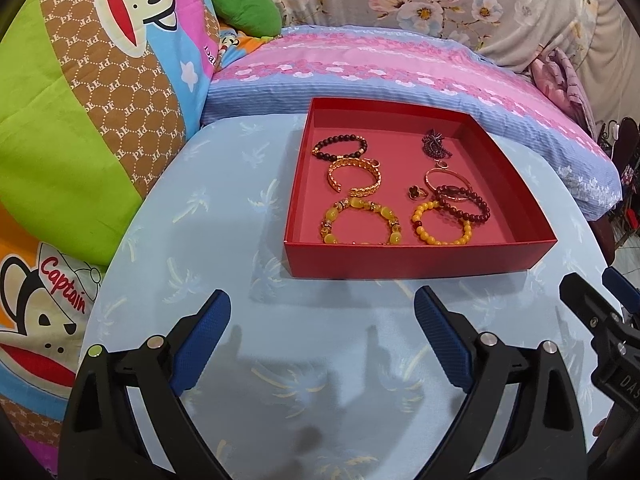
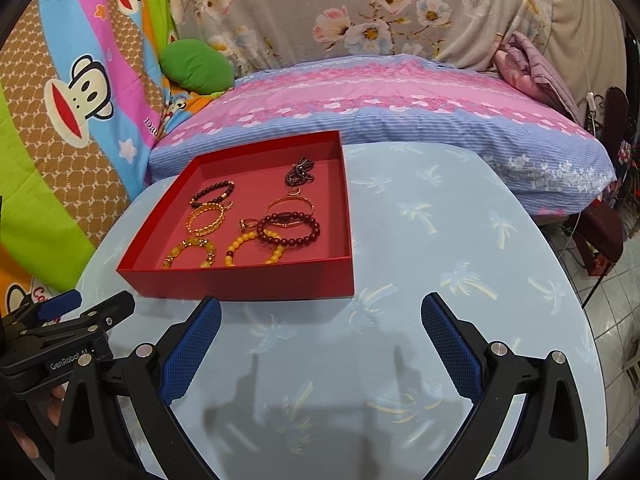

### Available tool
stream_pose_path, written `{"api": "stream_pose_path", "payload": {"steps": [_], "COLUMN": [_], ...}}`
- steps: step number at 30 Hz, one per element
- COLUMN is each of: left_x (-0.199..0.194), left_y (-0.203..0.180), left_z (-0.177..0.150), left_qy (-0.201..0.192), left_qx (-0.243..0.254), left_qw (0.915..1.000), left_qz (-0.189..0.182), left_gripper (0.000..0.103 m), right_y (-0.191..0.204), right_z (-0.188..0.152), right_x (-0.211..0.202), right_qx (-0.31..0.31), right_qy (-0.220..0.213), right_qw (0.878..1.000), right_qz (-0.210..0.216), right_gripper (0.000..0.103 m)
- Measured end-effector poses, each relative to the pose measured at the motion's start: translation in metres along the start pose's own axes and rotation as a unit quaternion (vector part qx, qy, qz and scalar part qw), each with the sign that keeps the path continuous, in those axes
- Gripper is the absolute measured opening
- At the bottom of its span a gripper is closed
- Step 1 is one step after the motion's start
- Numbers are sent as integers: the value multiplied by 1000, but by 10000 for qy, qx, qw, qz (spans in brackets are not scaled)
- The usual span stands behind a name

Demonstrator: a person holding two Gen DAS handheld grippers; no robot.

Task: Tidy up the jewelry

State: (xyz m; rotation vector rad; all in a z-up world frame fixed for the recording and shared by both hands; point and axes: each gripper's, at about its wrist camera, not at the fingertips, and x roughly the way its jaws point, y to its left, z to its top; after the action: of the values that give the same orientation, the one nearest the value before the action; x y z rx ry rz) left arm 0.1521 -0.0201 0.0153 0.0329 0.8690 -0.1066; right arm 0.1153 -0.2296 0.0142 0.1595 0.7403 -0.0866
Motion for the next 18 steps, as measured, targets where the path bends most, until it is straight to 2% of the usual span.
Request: {"api": "stream_pose_path", "payload": {"steps": [18], "left_x": [3], "left_y": [-4], "left_z": [-2], "left_qy": [37], "left_qx": [43], "left_qw": [10000], "left_qz": [-29], "left_gripper": [89], "right_y": [-2], "right_z": [0], "right_x": [0], "right_qx": [5], "right_qy": [-58], "right_qw": [9998], "right_qz": [-212], "right_gripper": [97]}}
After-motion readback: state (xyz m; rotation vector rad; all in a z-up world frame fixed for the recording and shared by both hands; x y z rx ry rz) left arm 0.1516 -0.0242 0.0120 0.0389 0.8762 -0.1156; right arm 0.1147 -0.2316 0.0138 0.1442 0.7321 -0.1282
